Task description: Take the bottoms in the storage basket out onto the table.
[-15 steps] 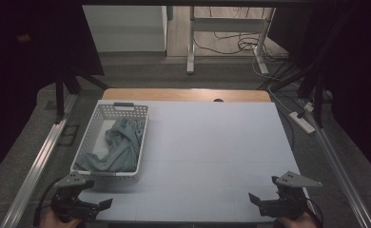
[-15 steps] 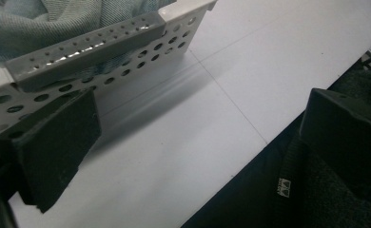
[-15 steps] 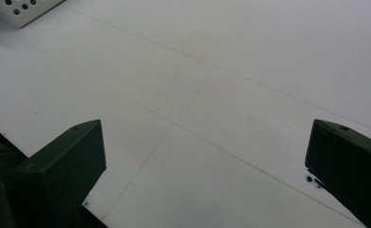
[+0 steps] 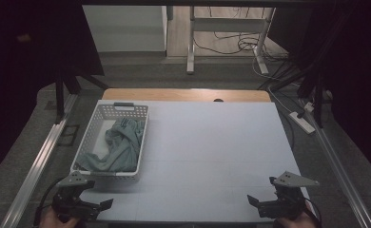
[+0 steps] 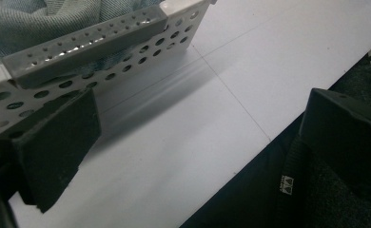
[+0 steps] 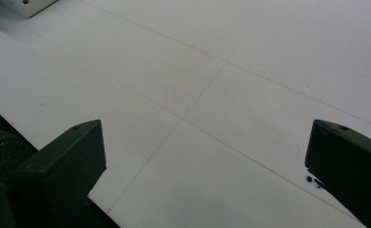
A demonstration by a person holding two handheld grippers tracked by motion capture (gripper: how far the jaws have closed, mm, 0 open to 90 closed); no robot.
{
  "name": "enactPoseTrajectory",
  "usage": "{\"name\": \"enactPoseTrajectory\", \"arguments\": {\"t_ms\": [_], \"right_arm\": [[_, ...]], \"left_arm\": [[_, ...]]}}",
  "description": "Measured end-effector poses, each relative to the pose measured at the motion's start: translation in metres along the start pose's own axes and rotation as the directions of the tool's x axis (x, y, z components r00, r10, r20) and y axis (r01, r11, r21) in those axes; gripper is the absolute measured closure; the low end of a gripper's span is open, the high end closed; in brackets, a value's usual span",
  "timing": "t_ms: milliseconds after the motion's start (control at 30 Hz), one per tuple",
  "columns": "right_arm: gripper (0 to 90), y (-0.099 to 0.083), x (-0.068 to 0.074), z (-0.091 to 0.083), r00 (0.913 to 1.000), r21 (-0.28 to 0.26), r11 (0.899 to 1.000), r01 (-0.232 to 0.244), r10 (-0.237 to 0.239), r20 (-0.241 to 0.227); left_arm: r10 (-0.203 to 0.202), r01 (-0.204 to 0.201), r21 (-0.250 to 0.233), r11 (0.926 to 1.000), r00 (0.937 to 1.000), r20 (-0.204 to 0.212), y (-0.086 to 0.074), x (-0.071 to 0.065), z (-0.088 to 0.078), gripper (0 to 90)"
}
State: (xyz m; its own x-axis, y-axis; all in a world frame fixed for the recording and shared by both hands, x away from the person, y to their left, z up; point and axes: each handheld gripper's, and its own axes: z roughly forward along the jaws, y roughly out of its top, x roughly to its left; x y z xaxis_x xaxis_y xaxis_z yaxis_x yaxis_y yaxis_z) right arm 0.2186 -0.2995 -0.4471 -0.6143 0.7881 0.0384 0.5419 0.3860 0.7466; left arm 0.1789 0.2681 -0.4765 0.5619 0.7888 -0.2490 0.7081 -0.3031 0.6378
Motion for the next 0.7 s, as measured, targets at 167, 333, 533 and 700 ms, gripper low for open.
{"name": "enactPoseTrajectory", "arguments": {"t_ms": [167, 333, 533, 700], "right_arm": [[0.1, 0.0, 0.0002, 0.0007, 1.0, 0.006, 1.0, 0.005, -0.005, -0.008], [0.1, 0.0003, 0.0005, 0.0013, 0.9999, 0.015, 1.0, 0.011, -0.011, -0.009], [0.1, 0.0006, 0.0013, 0.0023, 0.9998, 0.024, 1.0, 0.017, -0.016, -0.009], [0.1, 0.0007, 0.0012, 0.0028, 0.9999, 0.029, 0.999, 0.014, -0.014, -0.01]], "left_arm": [[-0.005, 0.005, 0.004, 1.0, 1.0, -0.003, 0.0003, 0.0003, 0.0004, 0.0], [-0.002, 0.002, 0.006, 1.0, 1.0, -0.007, 0.0005, -0.0003, 0.0006, 0.0], [0.01, -0.01, 0.005, 0.9999, 0.9999, -0.011, 0.0012, -0.0015, 0.0007, 0.0], [0.025, -0.025, -0.033, 0.9991, 0.9997, 0.005, 0.0038, -0.0008, -0.0015, 0.0]]}}
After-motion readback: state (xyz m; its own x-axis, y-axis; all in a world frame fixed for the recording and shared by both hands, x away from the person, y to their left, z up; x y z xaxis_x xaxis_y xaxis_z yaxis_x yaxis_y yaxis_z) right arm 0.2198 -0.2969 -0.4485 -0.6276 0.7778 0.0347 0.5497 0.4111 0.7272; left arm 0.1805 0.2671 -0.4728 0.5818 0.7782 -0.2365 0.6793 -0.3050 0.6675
